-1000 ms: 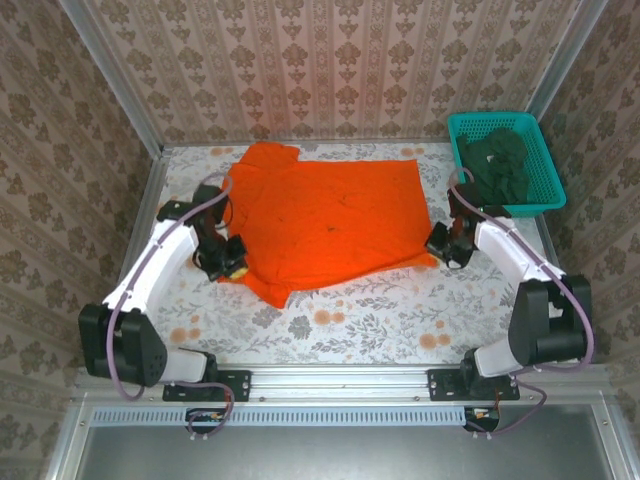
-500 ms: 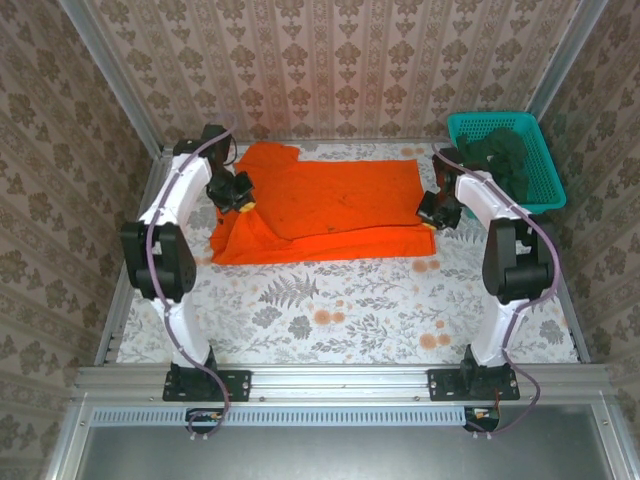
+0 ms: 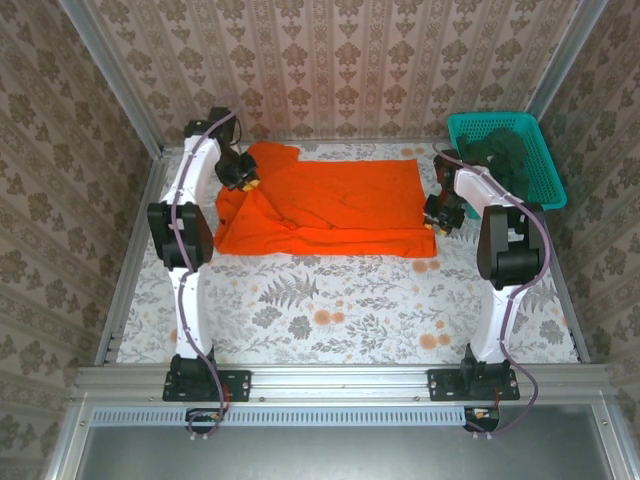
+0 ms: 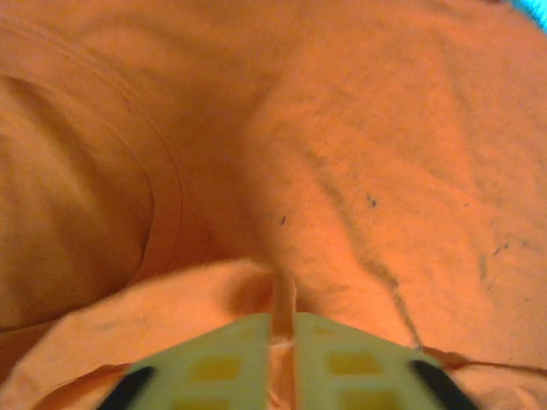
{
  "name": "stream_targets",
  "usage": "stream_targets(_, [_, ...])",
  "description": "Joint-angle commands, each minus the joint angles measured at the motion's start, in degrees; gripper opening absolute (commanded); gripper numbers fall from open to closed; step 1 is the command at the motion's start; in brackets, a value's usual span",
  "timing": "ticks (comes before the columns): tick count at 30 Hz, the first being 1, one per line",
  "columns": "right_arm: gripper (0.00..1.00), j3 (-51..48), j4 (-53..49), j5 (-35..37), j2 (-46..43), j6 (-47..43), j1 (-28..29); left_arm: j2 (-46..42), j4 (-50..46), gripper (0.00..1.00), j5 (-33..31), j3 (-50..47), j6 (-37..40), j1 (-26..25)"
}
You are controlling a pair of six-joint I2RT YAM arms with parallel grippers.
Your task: Fold and stack the t-shirts
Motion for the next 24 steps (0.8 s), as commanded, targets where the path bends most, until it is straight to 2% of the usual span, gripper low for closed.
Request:
stream_targets(1, [0.35, 2.2, -1.6, 0.1, -1.3, 0.1, -0.3, -1.7, -3.0, 0.44, -3.4, 2.6, 0.0, 2.1])
stream_targets(4, [0.42, 0.9, -0.5, -1.6, -4.8, 0.6, -0.4, -5.5, -2.4, 0.54, -5.7, 1.0, 0.7, 2.5])
stream_targets(7, [0.41, -5.3, 5.4, -7.0, -10.9, 0.8, 0.5, -11.8, -0.5, 0.56, -7.4, -5.9, 2.0, 1.7])
stream_targets(9, [0.40, -11.1, 10.0, -11.7, -14.6, 1.5, 1.6, -17.6, 2.7, 0.54, -7.2, -14.9, 2.8, 0.5])
stream_targets(11, [0.39, -17.0, 13.9, -15.7, -17.8, 2.7, 3.1, -23.9, 7.1, 0.49, -5.1, -26.2, 3.0, -1.1])
stream_targets(15, [0.36, -26.2, 20.4, -18.0, -20.9, 5.3, 5.6, -31.4, 14.8, 0.41, 0.3, -43.7, 2.2, -3.9])
stream_targets(19, [0.32, -29.2, 22.8, -17.3, -18.7, 6.1, 6.0, -32.1, 19.8, 0.37, 1.8, -53.1, 2.0, -5.5])
stream_targets(24, [0.31, -26.9, 20.8, -11.8, -14.0, 4.6, 5.9, -27.2, 21.3, 0.37, -4.4, -54.2, 6.6, -4.2])
